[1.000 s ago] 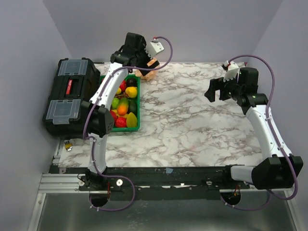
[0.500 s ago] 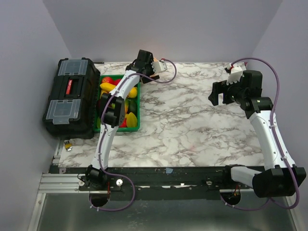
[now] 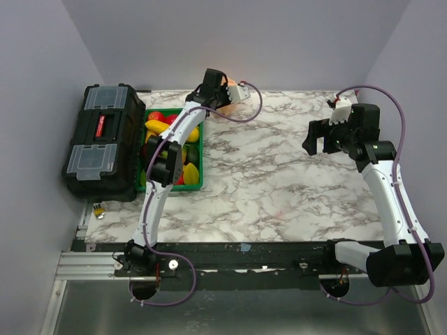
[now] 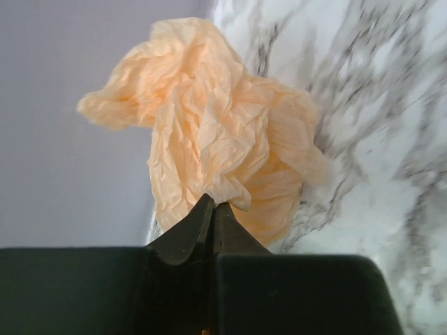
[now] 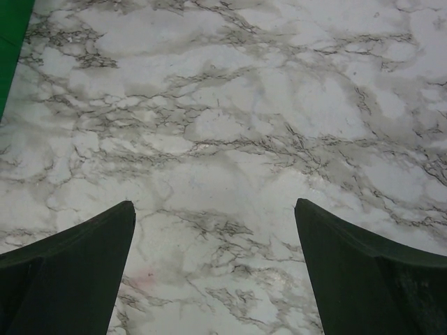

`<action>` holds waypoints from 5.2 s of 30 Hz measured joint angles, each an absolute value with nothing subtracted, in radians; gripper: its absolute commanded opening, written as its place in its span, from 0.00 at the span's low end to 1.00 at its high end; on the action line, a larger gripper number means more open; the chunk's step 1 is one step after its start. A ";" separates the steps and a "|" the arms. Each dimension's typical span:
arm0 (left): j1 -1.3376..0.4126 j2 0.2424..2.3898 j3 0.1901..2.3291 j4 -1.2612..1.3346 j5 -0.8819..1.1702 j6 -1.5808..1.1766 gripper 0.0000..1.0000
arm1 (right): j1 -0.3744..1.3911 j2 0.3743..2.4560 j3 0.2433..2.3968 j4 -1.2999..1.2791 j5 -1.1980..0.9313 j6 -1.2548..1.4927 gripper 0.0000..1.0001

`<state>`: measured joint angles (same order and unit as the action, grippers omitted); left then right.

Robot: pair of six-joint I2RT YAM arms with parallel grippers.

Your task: Place the fake fruits into the plastic bag and tie a complex knot

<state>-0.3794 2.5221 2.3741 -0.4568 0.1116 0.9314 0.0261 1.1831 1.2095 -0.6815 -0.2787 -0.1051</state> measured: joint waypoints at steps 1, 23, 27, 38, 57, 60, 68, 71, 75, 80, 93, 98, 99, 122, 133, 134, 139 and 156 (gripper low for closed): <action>-0.384 2.501 2.362 -0.458 0.134 0.909 0.00 | 0.026 1.183 1.209 -0.682 -0.284 -0.105 1.00; -0.461 1.689 1.862 -0.353 0.859 -0.119 0.00 | 0.220 1.114 1.094 0.013 -0.715 0.052 1.00; -0.490 1.689 1.792 -0.338 0.910 -0.205 0.00 | 0.262 1.129 1.089 0.091 -0.727 0.064 0.42; -0.412 1.625 1.797 -0.371 0.919 -0.185 0.00 | 0.235 1.041 1.076 -0.066 -0.532 -0.033 0.01; -0.407 1.385 1.640 -0.793 0.863 0.540 0.98 | -0.090 0.982 0.986 0.018 -0.779 -0.163 0.01; -0.432 1.393 1.749 -0.832 0.866 0.507 0.98 | -0.078 0.947 0.945 0.062 -0.838 -0.270 0.01; -0.430 1.551 2.104 -0.793 0.929 0.325 0.99 | -0.047 0.858 0.879 0.089 -1.016 -0.612 0.01; -0.472 1.650 2.139 -0.780 0.956 0.292 0.98 | -0.026 0.850 0.875 0.088 -1.068 -0.685 0.01; -0.538 1.732 2.075 -0.739 0.962 0.246 0.98 | 0.018 0.834 0.875 0.075 -1.113 -0.768 0.01; -0.618 1.789 2.048 -0.705 0.982 0.193 0.23 | 0.074 0.829 0.875 0.068 -1.122 -0.812 0.01; -0.395 1.628 1.860 -0.480 1.122 -0.111 0.00 | 0.093 0.826 0.878 -0.032 -0.824 -0.748 0.15; -0.322 1.606 1.874 -0.463 1.110 -0.141 0.00 | 0.083 0.862 0.901 -0.176 -0.735 -0.700 0.96; -0.322 1.600 1.874 -0.459 1.090 -0.146 0.00 | 0.081 0.888 0.936 -0.221 -0.735 -0.679 1.00; -0.568 1.653 2.048 -0.726 0.870 0.031 0.00 | 0.415 1.258 1.349 -0.473 -0.729 -0.547 0.21; -0.394 1.523 1.858 -0.617 1.031 -0.073 0.76 | 0.419 1.126 1.236 -0.458 -0.715 -0.522 0.01; -0.355 1.491 1.829 -0.614 1.029 -0.029 0.76 | 0.417 1.119 1.231 -0.457 -0.715 -0.513 0.01; -0.358 1.354 1.739 -0.666 1.014 0.268 0.71 | 0.417 1.101 1.220 -0.439 -0.741 -0.468 0.00; -0.617 1.354 1.644 -0.591 0.810 0.709 0.14 | 0.417 1.098 1.219 -0.460 -0.875 -0.485 0.01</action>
<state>-0.6174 1.3540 1.6444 -0.5915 0.8097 0.7086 0.4168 1.0985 1.2194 -0.4599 -0.8745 -0.4850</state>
